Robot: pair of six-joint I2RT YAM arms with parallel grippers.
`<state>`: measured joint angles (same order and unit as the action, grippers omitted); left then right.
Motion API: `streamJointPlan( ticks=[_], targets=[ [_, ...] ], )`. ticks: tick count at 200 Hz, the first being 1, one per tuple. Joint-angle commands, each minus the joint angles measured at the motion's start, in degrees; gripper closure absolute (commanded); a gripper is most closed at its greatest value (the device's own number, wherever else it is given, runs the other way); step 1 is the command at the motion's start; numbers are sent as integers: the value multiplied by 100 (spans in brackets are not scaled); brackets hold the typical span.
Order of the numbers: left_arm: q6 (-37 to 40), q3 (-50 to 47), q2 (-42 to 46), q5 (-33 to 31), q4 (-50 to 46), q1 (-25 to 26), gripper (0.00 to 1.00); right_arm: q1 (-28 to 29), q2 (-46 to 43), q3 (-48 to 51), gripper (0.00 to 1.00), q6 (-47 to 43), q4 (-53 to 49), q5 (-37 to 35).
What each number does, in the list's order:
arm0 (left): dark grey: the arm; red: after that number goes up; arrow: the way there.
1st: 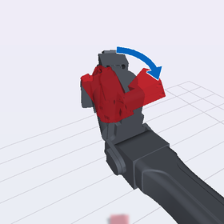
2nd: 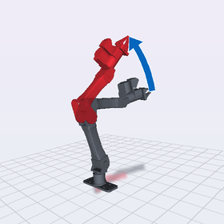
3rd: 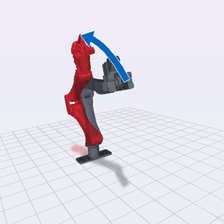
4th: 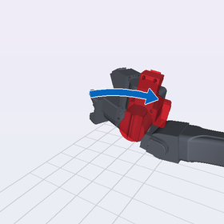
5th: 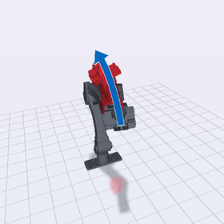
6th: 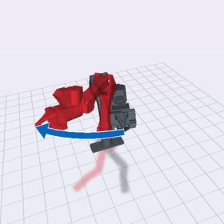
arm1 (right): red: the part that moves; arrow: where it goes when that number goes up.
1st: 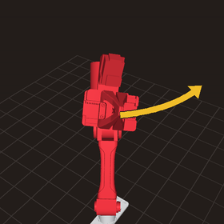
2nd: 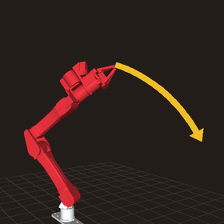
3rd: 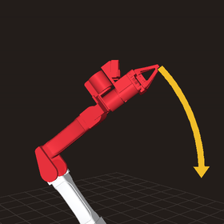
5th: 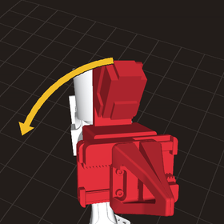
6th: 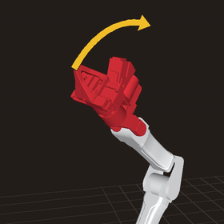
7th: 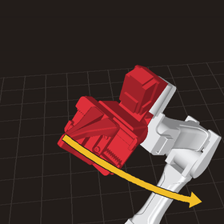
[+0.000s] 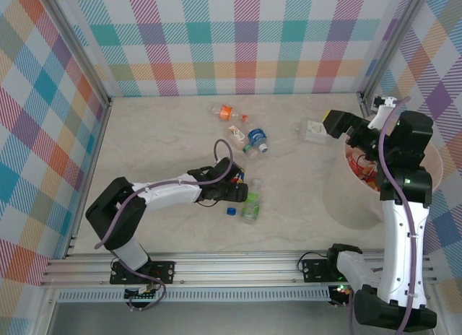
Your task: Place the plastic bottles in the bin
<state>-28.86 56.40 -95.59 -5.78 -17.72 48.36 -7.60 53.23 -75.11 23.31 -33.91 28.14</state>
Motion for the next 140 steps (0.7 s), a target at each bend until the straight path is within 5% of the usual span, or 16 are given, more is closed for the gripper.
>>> streamJointPlan(
  ticks=[1, 35, 58, 90, 140],
  targets=[
    [58, 168, -211, -215, -244, 52, 10, 168, 40, -210, 0, -80, 123, -121],
    [-76, 233, -517, -271, -298, 35, 13, 374, 168, -305, 0, -174, 25, -259],
    [-71, 215, -509, -273, -266, 16, 23, 531, 202, -277, 0, -141, 38, -378],
    [-19, 59, -166, -267, -98, -39, 38, 854, 326, -214, 0, -64, 73, -435],
    [266, 123, 708, -12, 13, -208, 43, 1423, 691, -232, 0, -28, 128, -716]
  ],
)
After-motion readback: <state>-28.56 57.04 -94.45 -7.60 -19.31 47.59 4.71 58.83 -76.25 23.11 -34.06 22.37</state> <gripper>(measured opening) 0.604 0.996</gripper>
